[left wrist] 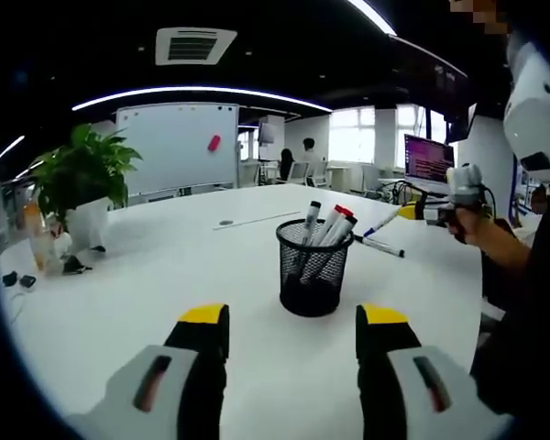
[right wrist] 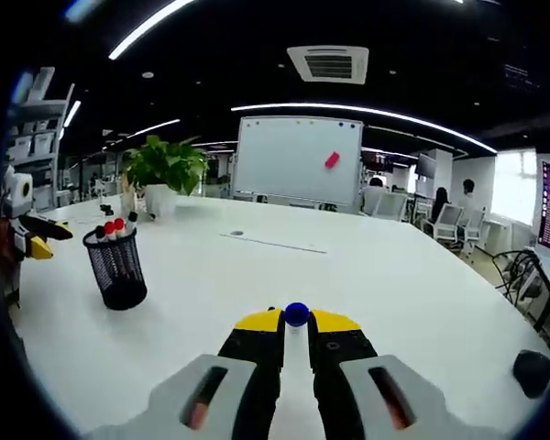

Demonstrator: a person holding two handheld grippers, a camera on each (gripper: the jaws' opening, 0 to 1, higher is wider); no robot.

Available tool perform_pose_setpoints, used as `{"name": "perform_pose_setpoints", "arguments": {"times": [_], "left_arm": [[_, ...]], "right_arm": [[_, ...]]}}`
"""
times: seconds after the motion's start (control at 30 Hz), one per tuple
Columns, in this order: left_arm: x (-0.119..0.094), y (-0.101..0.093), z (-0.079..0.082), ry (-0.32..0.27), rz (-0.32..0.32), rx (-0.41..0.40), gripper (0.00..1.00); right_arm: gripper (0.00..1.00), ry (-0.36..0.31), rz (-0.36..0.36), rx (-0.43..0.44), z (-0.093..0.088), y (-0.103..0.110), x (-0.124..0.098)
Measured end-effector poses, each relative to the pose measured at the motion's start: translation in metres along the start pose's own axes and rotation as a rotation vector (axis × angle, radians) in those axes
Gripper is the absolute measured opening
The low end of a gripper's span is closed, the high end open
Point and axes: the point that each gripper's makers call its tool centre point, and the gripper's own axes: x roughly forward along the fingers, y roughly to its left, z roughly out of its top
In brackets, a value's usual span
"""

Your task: Pick up the whiteboard markers from the pen holder and place them facing the whiteboard neatly

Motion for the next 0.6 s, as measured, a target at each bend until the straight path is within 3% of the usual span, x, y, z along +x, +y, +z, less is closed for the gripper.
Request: {"name": "perform_pose_setpoints", "arguments": {"times": [0.23,0.6], "left_arm": [[0.0,0.002,-0.003,0.011,0.004,-0.009,0.56],[0.004,-0.003,-0.001,0.008,-0.017,-0.005,0.56]], "right_arm": [[0.13,0.052,-0.015,-0.013,-0.016,0.001,0.0],[0.13,0.122,-0.024,0.036,-0.034,0.004,-0.001]]}}
